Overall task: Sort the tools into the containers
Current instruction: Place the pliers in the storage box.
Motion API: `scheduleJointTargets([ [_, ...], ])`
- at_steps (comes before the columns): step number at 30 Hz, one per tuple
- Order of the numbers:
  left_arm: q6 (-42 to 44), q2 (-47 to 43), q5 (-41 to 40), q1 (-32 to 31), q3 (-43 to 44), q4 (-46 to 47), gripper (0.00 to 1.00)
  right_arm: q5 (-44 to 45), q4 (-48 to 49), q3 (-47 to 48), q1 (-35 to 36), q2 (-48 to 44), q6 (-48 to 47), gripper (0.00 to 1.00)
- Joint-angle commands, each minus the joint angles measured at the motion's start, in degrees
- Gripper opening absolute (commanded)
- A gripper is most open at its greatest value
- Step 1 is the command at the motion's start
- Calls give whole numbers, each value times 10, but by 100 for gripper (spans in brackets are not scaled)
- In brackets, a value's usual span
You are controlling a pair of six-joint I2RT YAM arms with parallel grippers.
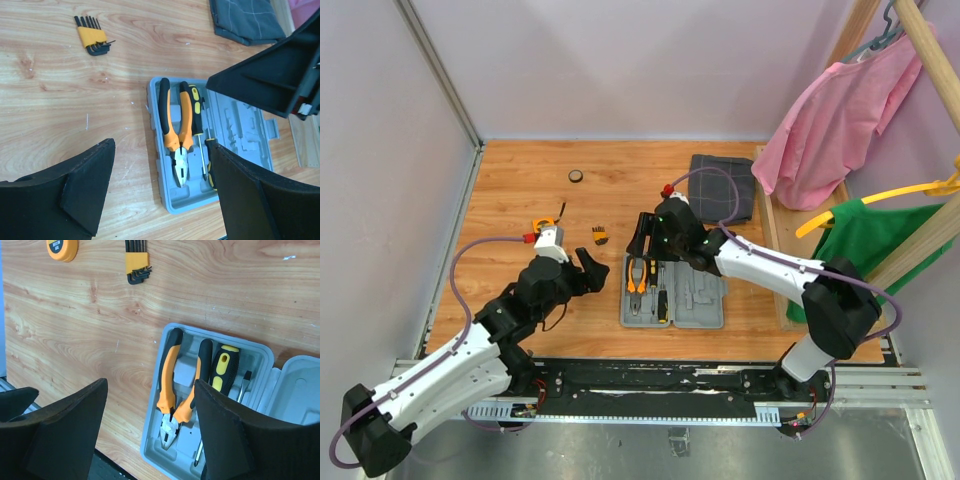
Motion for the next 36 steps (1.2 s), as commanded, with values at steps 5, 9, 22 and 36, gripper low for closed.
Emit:
scheduleJointTargets([
  [5,-2,30,4,4,-2,27,81,58,5,-40,7,-45,-33,71],
  [9,-4,51,4,4,6,23,81,73,27,-71,0,-69,-54,72],
  [22,-17,48,6,4,-8,21,81,145,-65,-63,-15,-111,-188,99],
  [36,-4,49,11,5,-25,46,81,96,-82,-55,-19,-101,-194,96],
])
